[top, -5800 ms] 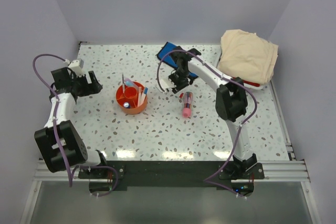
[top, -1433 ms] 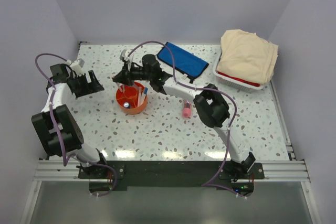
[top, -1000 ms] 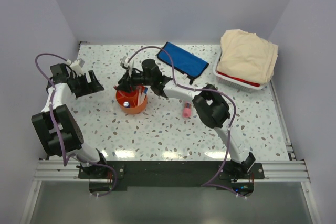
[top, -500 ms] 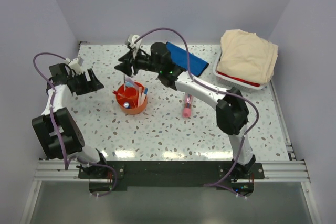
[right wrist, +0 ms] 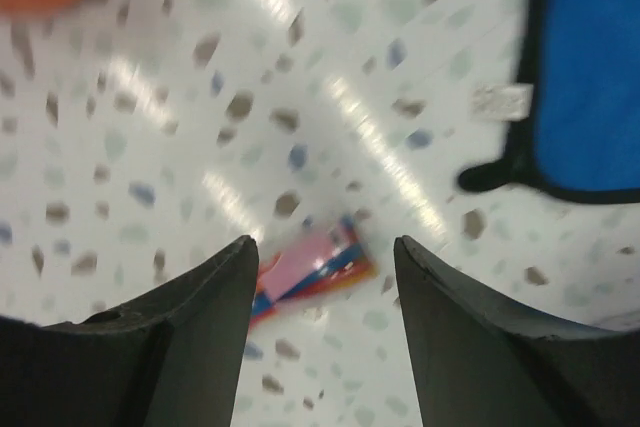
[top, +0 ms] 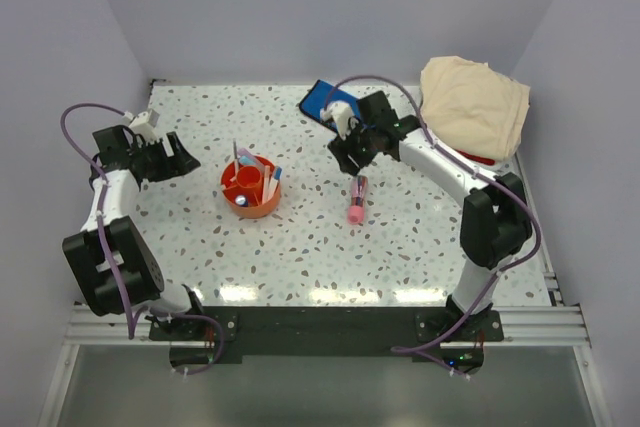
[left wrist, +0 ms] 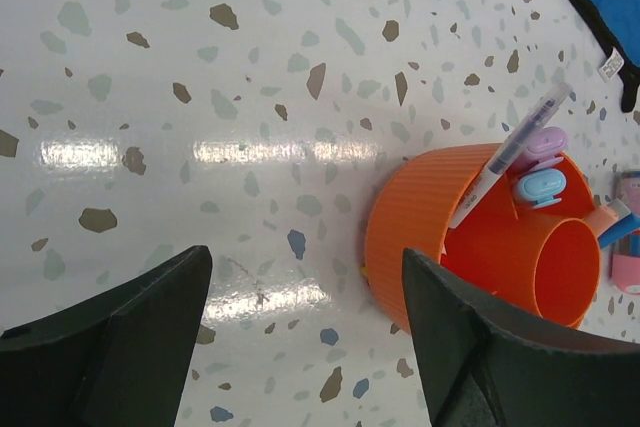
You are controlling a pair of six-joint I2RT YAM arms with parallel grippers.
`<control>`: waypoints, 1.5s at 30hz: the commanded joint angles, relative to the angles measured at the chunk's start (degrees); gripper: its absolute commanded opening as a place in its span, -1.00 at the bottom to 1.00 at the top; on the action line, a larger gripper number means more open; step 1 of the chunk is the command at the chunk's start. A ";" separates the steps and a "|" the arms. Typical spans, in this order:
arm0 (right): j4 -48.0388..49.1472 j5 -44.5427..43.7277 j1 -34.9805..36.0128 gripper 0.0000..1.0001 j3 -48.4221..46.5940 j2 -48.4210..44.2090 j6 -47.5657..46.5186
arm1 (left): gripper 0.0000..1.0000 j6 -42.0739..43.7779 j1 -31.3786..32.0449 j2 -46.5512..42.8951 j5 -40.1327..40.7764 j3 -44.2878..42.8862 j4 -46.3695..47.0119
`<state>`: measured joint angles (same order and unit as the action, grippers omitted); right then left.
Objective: Sort the stationery into containers
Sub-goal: Pick up the stationery from the center of the board.
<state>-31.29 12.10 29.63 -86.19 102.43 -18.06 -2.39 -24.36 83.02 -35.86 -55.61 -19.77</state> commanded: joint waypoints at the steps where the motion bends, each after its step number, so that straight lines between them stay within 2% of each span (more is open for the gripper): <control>1: -18.25 12.84 2.72 0.25 -0.72 -7.68 -40.50 | 0.64 -0.16 -0.60 -2.16 -1.58 -0.11 2.45; 2: -21.07 13.30 2.63 0.26 -1.86 -7.25 -45.69 | 0.64 -0.16 -0.60 -2.16 -1.50 0.24 3.06; 3: -26.49 13.56 2.80 0.27 -4.66 -6.55 -55.66 | 0.64 -0.33 -0.60 -2.08 -1.50 0.42 3.33; 5: -31.97 12.17 2.98 0.27 -7.49 -4.28 -64.95 | 0.64 -0.68 -0.51 -2.16 -1.32 1.12 4.29; 6: -35.47 11.20 3.15 0.27 -8.98 -3.65 -73.26 | 0.64 -1.20 -0.60 -2.34 -1.32 1.38 4.47; 8: -37.35 8.31 3.07 0.27 -9.52 -2.68 -80.34 | 0.64 -1.82 -0.60 -3.39 -1.15 2.43 5.26; 9: -38.92 7.34 3.16 0.26 -9.17 -1.98 -86.90 | 0.64 -2.26 -0.60 -3.92 -1.23 2.88 5.53; 14: -42.53 4.43 3.24 0.27 -6.54 -0.04 -101.95 | 0.65 -2.27 -0.60 -6.91 -0.18 5.86 6.50; 17: -41.40 4.51 4.03 0.29 -3.47 0.40 -106.81 | 0.66 -1.65 -0.51 -8.05 0.61 6.48 6.15; 23: -37.09 4.95 5.88 0.34 0.49 1.98 -111.13 | 0.66 -1.83 -0.60 -9.11 1.31 7.01 5.97; 31: -31.91 3.11 7.46 0.33 2.78 6.11 -111.84 | 0.68 -0.95 -0.60 -10.68 2.37 7.71 4.74; 42: -29.19 -3.04 7.46 0.24 -0.47 13.75 -111.75 | 0.68 -0.86 -0.69 -10.43 2.63 7.80 4.74; 43: -28.92 -3.22 7.46 0.22 -0.55 14.37 -111.66 | 0.68 -0.86 -0.60 -10.25 2.63 7.72 4.74; 45: -28.39 -3.40 7.46 0.02 -0.99 14.99 -110.70 | 0.68 -0.86 -0.60 -10.08 2.55 7.63 4.74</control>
<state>-61.43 10.98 37.10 -84.71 116.66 -113.23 -3.84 -24.36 73.34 -33.28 -47.64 -15.97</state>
